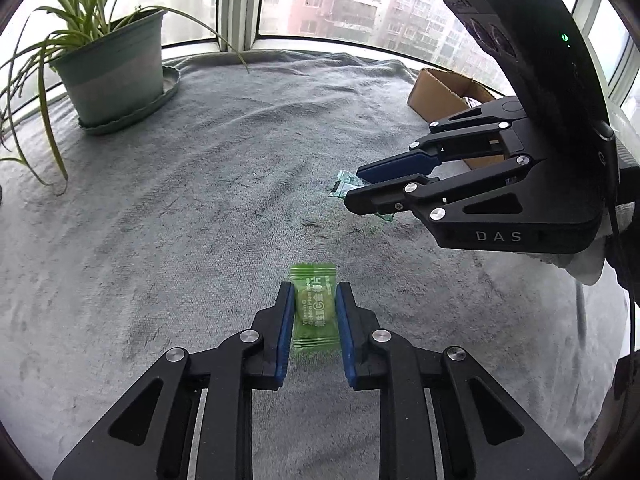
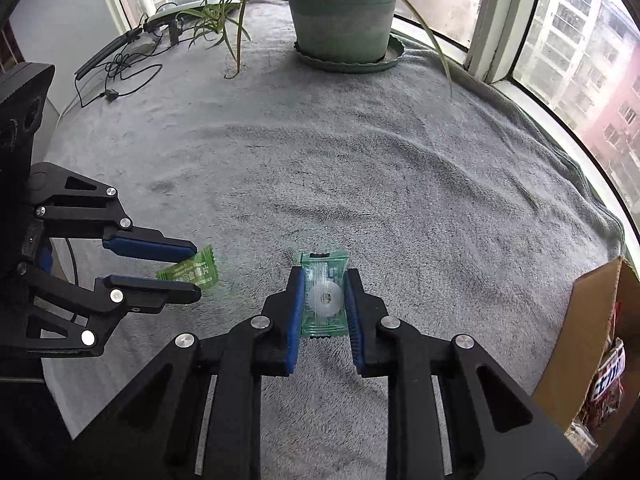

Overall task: Organize snacks
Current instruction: 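Carry the mint candy to the box with the right gripper while the left carries its candy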

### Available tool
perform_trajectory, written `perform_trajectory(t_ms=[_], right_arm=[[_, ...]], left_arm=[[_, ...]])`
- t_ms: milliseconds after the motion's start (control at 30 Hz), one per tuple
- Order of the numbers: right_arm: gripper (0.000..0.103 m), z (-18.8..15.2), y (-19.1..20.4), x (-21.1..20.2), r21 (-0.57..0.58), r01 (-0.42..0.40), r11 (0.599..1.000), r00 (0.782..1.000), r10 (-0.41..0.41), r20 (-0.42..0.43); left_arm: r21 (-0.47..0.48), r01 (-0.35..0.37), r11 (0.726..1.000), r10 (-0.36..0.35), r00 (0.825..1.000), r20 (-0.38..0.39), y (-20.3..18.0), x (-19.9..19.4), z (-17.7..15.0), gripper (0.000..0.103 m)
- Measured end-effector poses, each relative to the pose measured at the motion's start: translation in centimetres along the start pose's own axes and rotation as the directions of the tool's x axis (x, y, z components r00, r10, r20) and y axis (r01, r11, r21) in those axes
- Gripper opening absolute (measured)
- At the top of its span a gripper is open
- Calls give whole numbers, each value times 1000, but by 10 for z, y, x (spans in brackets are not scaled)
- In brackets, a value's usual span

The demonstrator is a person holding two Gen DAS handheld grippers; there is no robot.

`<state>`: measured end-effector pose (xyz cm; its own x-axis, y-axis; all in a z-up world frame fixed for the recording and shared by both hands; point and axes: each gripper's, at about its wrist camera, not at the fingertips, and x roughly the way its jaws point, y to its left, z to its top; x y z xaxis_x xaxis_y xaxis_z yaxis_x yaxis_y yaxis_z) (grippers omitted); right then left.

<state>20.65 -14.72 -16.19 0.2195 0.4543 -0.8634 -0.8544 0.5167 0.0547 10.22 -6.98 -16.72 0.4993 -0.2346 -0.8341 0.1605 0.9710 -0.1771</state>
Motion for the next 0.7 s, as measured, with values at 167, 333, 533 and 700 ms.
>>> perform_trajectory(t_ms=[167, 333, 533, 700], right_arm=[[20, -4, -5, -26, 48, 27, 998, 998, -29, 49], [20, -11, -16, -56, 111, 52, 993, 992, -64, 107], [20, -24, -38, -91, 198, 96, 976, 977, -131, 169], [20, -45, -64, -118, 291, 151, 945, 958, -212, 192]], left_arm=[[23, 11, 1000, -12, 1000, 29, -5, -10, 9, 19], [54, 25, 998, -28, 998, 54, -14, -17, 19, 19], [96, 56, 994, -63, 995, 76, -28, -21, 38, 19], [137, 98, 986, -112, 988, 105, -47, -20, 62, 19]])
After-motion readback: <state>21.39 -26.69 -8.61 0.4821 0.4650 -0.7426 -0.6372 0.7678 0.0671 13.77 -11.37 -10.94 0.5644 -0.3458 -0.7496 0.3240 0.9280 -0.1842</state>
